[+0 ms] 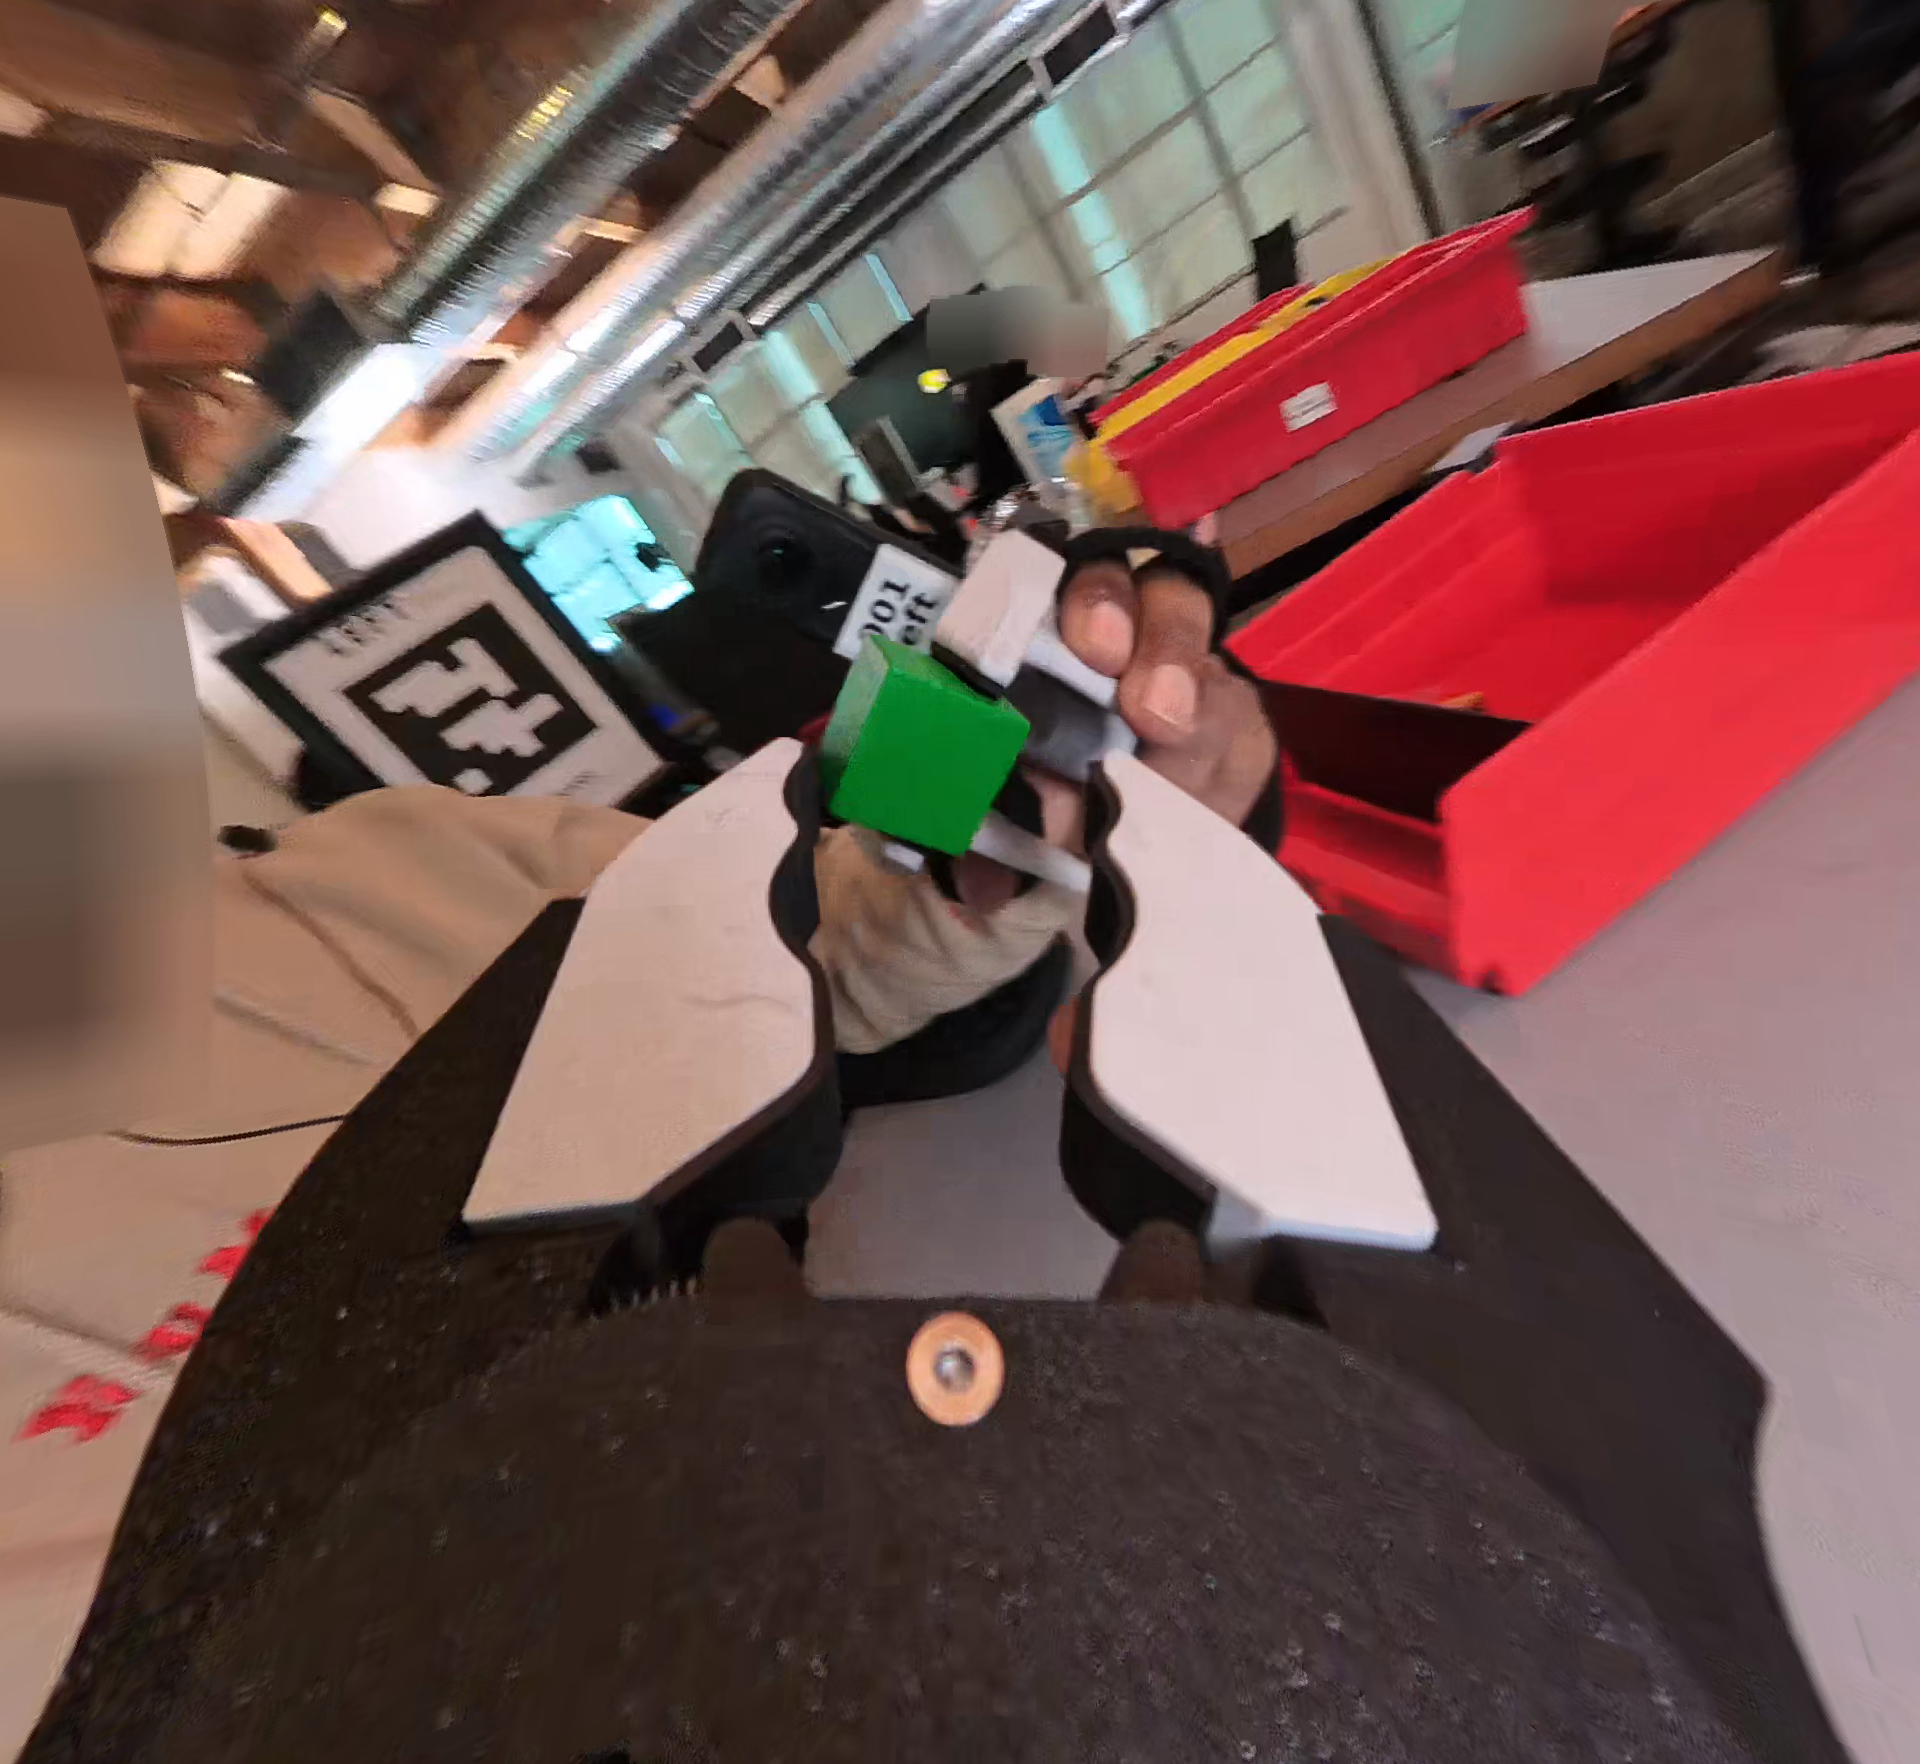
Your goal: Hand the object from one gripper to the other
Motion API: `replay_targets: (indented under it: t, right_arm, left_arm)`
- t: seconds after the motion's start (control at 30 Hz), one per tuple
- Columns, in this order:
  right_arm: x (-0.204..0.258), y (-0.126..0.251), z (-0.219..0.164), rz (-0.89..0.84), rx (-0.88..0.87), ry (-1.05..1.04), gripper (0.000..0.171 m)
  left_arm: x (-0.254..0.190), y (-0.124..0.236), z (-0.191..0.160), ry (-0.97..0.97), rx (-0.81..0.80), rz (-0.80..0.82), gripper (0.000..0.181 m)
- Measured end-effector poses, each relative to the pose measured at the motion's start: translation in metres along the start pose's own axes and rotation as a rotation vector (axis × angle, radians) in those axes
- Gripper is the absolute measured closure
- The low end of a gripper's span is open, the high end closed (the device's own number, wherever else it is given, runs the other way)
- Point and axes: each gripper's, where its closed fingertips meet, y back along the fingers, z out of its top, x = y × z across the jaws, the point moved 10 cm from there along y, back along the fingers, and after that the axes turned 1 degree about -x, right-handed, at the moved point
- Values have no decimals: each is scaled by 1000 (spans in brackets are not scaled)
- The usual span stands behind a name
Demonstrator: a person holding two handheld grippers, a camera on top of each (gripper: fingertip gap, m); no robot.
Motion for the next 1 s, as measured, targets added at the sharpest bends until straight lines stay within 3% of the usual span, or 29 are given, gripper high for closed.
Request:
replay_targets:
  t: [0.1,0.2,0.3,0.4,0.5,0.6,0.67,0.73,0.8,0.9,1.0]
  right_arm:
    - [3,-5,0,57,-39,-27,138]
    - [9,0,5,-41,-25,140,139]
    - [24,11,10,-270,18,605,139]
    - [30,11,5,-653,128,1125,138]
    - [26,1,-4,-945,259,1456,138]
    - [19,-15,-19,-1065,393,1660,139]
    - [13,-24,-29,-1088,477,1742,139]
    - [10,-27,-34,-1106,519,1784,139]
    - [13,-23,-30,-989,456,1663,142]
    - [18,-6,-7,-751,376,1119,132]
    - [20,13,14,-469,139,552,119]
  left_arm:
    - [0,1,1,-30,15,1,153]
    - [10,4,-1,143,29,-12,143]
    - [28,8,-6,553,-14,-69,141]
    - [35,2,-10,849,15,-104,140]
    - [29,-7,-13,836,129,-10,138]
    - [24,-13,-16,754,221,101,137]
    - [21,-15,-19,685,281,119,153]
    - [21,-13,-20,615,333,102,153]
    - [23,-9,-18,510,311,73,153]
    - [22,3,-17,232,244,82,153]
    - [12,6,-15,-3,168,89,153]
